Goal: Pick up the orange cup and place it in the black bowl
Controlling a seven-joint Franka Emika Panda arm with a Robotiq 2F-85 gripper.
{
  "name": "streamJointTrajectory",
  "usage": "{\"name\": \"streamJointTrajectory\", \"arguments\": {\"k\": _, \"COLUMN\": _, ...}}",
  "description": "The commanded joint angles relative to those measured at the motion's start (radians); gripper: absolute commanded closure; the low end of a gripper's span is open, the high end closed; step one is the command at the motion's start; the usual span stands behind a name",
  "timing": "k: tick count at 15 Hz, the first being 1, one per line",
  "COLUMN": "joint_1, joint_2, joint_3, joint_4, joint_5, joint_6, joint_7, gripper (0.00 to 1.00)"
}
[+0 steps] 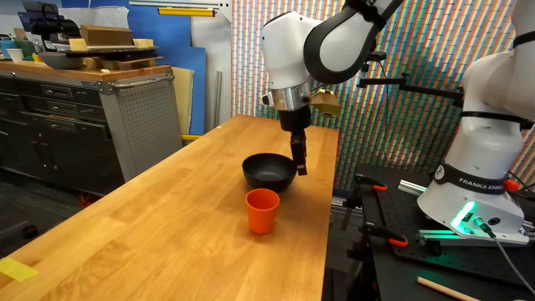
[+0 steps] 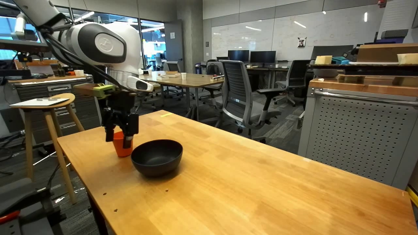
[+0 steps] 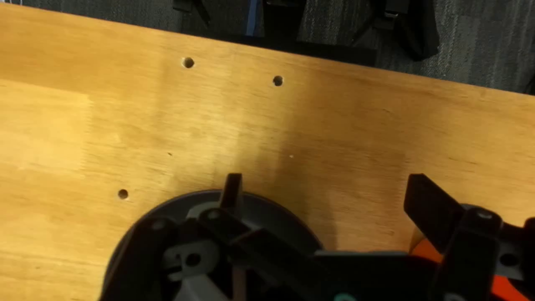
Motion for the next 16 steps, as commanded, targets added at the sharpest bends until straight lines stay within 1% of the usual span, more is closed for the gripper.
{"name": "streamJointTrajectory", "arguments": {"k": 1, "joint_1": 0.050, "joint_2": 0.085, "joint_3": 0.031, "joint_4": 0.087, "joint_5": -0.035, "joint_6": 0.021, "joint_7": 0.050, "gripper": 0.00}}
{"name": "streamJointTrajectory", "arguments": {"k": 7, "joint_1": 0.122, "joint_2": 0.167, "joint_3": 0.054, "joint_4": 0.188, "joint_5": -0.083, "joint_6": 0.035, "joint_7": 0.092, "gripper": 0.00}}
{"name": "streamJointTrajectory", "arguments": {"k": 10, "joint_1": 0.143, "joint_2": 0.214, "joint_3": 0.042, "joint_4": 0.212, "joint_5": -0.134, "joint_6": 0.094, "joint_7": 0.116, "gripper": 0.00}}
{"name": "streamJointTrajectory", "arguments": {"k": 11, "joint_1": 0.147, "joint_2": 0.228, "joint_3": 0.033, "joint_4": 0.208, "joint_5": -0.162, "joint_6": 0.142, "joint_7": 0.130, "gripper": 0.00}}
{"name": "streamJointTrajectory", "arguments": {"k": 12, "joint_1": 0.153, "joint_2": 0.244, "joint_3": 0.024, "joint_4": 0.208, "joint_5": -0.195, "joint_6": 0.183, "joint_7": 0.148, "gripper": 0.19}}
{"name": "streamJointTrajectory", "arguments": {"k": 14, "joint_1": 0.167, "joint_2": 0.277, "joint_3": -0.001, "joint_4": 0.207, "joint_5": -0.265, "joint_6": 0.264, "joint_7": 0.185, "gripper": 0.33}}
{"name": "streamJointTrajectory", "arguments": {"k": 16, "joint_1": 0.174, "joint_2": 0.306, "joint_3": -0.018, "joint_4": 0.212, "joint_5": -0.287, "joint_6": 0.296, "joint_7": 0.196, "gripper": 0.50}}
